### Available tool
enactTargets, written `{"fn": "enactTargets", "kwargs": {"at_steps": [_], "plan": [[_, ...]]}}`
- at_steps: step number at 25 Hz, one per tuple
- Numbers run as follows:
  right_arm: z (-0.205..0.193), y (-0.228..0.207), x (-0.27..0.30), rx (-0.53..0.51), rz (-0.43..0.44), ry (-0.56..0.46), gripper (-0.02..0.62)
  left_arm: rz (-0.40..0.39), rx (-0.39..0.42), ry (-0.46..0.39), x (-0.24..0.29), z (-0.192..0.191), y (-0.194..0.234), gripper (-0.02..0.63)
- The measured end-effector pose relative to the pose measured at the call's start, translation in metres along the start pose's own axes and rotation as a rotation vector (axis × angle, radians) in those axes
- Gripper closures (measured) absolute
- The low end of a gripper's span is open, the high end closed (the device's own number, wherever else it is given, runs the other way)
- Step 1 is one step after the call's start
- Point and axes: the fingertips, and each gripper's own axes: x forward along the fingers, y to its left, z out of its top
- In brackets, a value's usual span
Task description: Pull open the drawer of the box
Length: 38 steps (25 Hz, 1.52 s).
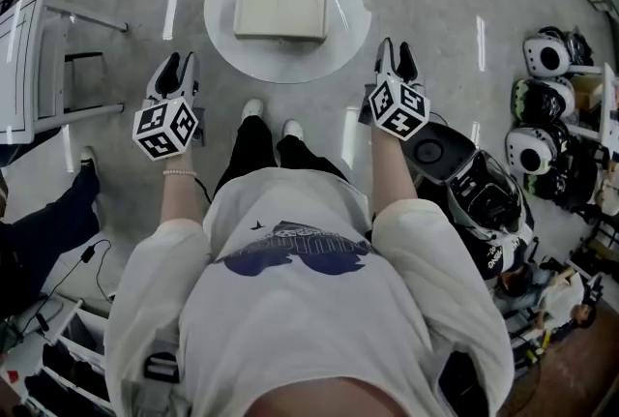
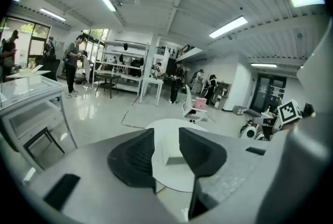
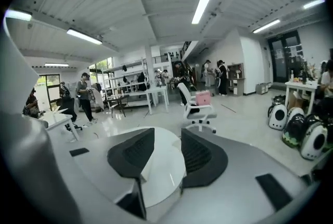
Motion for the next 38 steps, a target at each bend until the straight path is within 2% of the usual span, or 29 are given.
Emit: {"fn": "enactTargets", "kwargs": {"at_steps": [5,9,14,18,26,31,38], "plan": [[-0.083,0.055,0.023,-0.059,0.074,0.205,0.422,-0.091,-0.002,0.178,0.073,-0.051,-0.002,0.472],[-0.143,0.123,0.044,-0.091,0.164,0.365,0.408,-0.163,0.067,0.301,0.141,-0.073,-0.012,0.472],[-0.189,0.183,0.062,-0.135,0.22,0.487,0.405,-0.183,0.097,0.4,0.189,-0.09,-0.009,0.472],[-0.205,0.207,0.077,-0.156,0.224,0.528,0.403,-0.19,0.064,0.456,0.2,-0.105,0.001,0.472],[-0.214,0.213,0.108,-0.151,0.182,0.572,0.402,-0.234,0.039,0.5,0.209,-0.118,-0.002,0.472],[-0.228,0.213,0.115,-0.157,0.156,0.639,0.402,-0.247,0.032,0.517,0.212,-0.118,-0.004,0.472],[-0.231,0.216,0.128,-0.144,0.139,0.657,0.405,-0.258,0.031,0.516,0.212,-0.117,-0.004,0.472]]}}
